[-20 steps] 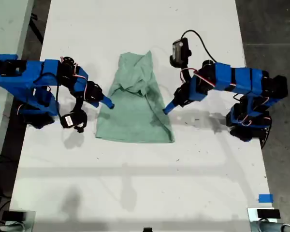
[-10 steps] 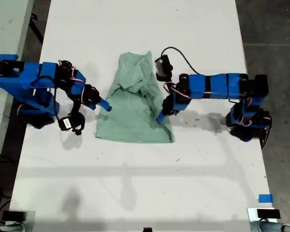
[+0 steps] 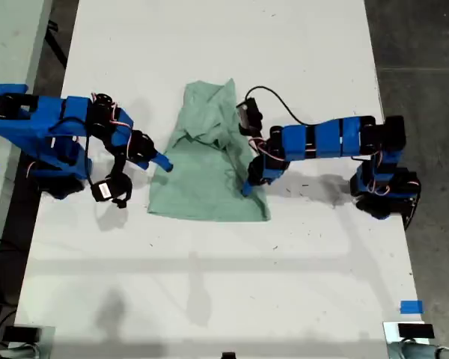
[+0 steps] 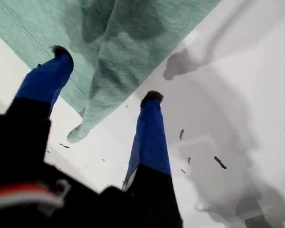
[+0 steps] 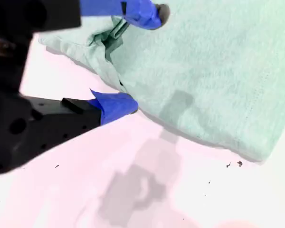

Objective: Fold tshirt

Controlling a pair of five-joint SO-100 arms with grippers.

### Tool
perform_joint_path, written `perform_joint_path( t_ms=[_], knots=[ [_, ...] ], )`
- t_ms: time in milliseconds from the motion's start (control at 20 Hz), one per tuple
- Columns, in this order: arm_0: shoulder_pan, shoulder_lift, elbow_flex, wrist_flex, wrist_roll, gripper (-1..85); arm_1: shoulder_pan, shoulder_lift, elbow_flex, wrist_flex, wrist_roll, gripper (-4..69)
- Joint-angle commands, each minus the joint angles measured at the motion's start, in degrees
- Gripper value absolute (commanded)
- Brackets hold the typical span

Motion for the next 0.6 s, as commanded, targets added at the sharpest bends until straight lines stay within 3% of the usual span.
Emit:
perform_joint_path(
  t_ms=[0, 150, 350, 550],
  knots=[
    [-1.1, 2.6, -0.4, -0.9, 0.4, 25.4, -0.8, 0.3, 0.0, -2.1, 0.7, 30.2],
    [-1.4, 2.6, -0.4, -0.9, 0.6, 25.3, -1.1, -0.4, 0.0, -2.5, 0.9, 27.9],
    [-1.4, 2.6, -0.2, -1.1, 0.6, 25.3, -1.1, -1.3, 0.2, -2.9, 1.0, 11.1],
    [-1.4, 2.6, 0.3, -1.7, 0.6, 25.3, -1.4, -1.2, 0.0, -2.4, 0.9, 5.0]
  ],
)
